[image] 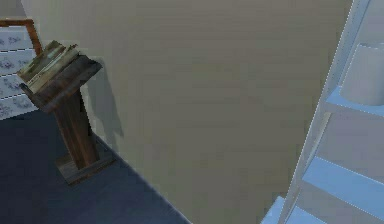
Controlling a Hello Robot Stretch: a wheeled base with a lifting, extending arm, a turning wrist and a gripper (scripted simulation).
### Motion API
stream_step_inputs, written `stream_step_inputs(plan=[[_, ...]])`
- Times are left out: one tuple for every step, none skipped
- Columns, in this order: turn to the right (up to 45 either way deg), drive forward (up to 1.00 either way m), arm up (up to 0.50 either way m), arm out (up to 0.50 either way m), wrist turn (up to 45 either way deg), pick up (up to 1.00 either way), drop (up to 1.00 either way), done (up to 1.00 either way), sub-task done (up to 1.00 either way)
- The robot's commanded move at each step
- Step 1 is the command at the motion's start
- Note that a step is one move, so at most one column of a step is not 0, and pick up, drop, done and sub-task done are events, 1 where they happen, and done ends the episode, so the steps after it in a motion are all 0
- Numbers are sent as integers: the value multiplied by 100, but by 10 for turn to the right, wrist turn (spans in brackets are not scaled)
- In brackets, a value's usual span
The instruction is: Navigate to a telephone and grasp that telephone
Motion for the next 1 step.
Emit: stream_step_inputs(plan=[[0, 0, 0, 0, 0, 0, 0, 100, 0]])
